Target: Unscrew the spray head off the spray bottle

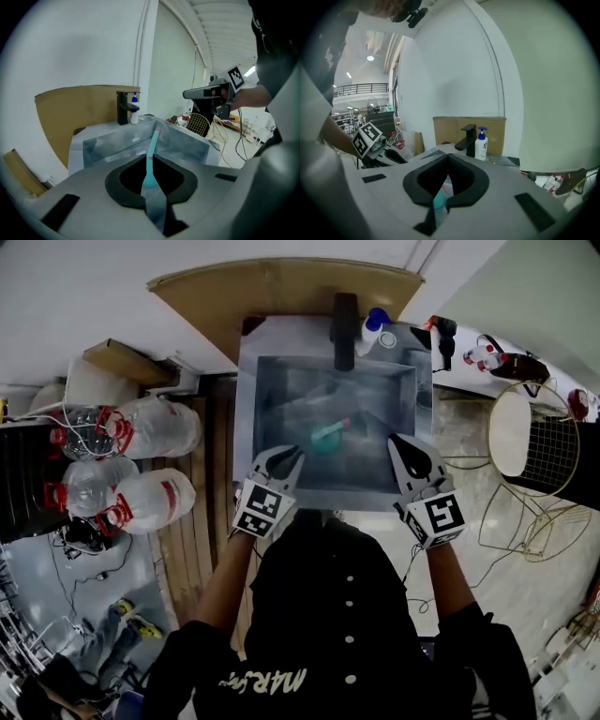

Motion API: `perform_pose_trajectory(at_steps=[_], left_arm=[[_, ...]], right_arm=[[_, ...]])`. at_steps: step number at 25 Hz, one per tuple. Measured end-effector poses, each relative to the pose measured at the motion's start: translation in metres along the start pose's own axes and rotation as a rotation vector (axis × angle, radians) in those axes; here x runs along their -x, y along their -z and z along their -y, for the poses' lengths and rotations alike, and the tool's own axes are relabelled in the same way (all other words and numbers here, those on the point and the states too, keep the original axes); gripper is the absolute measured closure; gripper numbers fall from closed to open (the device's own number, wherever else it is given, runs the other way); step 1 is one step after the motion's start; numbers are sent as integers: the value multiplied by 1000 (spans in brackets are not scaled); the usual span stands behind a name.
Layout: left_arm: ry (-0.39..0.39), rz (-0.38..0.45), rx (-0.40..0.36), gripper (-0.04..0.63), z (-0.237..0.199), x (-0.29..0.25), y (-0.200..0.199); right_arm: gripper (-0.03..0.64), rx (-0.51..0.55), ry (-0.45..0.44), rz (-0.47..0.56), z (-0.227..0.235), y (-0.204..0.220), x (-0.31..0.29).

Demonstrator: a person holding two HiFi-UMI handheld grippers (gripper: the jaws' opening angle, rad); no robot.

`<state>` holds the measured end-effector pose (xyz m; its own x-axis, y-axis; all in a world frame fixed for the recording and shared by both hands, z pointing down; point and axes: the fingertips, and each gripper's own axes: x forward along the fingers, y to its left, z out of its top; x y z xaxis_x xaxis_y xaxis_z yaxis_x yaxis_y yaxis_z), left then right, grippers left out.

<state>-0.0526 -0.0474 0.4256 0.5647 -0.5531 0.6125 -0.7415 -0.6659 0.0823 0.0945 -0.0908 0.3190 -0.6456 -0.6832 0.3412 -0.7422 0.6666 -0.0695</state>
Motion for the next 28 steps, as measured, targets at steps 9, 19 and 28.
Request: perform_pose_trajectory(at_steps=[9, 19, 28], left_arm=[[178, -178, -182, 344, 4, -74, 45], [267, -194, -202, 216, -3, -137, 70], [292, -157, -313, 212, 6, -166, 83]], right_arm=[[604, -46, -42, -89, -11, 37, -57], [604, -103, -59, -97, -9, 64, -91], [604, -167, -50, -81, -8, 71, -105]])
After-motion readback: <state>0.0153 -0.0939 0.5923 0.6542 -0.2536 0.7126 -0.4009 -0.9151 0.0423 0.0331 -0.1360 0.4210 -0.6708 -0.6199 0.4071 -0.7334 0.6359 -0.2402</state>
